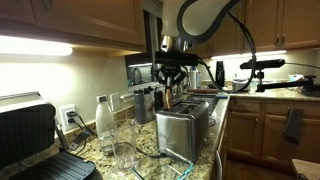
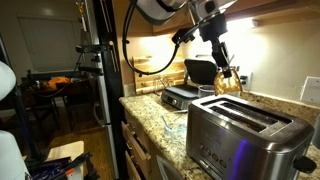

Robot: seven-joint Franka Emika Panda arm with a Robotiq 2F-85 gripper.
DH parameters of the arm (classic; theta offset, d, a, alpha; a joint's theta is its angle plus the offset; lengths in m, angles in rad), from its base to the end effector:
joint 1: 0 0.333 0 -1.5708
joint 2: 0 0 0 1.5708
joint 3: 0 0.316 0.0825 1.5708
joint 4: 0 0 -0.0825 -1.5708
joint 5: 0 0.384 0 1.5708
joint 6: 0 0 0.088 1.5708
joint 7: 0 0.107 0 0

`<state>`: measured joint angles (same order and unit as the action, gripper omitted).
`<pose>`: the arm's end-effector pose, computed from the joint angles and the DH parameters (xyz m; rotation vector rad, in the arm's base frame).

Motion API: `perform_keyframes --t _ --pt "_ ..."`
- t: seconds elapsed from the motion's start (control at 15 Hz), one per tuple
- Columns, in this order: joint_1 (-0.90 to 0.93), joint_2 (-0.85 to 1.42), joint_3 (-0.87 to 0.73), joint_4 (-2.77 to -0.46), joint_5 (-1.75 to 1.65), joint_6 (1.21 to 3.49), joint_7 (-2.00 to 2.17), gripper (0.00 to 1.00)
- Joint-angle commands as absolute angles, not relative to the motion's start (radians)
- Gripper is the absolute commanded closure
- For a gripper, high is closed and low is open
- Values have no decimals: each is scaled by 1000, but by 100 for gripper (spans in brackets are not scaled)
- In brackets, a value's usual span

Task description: Place one slice of bread from the bowl in each of the two slots on the toaster

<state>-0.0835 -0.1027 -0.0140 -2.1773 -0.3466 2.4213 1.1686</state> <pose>0.5423 -0.0547 0.4722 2.6117 -1.5031 0.6617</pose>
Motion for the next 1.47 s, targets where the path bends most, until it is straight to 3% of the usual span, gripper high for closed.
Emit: perform_keyframes --t 0.0,1.4 --pt "-111 -185 -17 -2255 -387 2418 1248 93" --pt "-172 -172 -51 -2326 -356 2553 1361 93"
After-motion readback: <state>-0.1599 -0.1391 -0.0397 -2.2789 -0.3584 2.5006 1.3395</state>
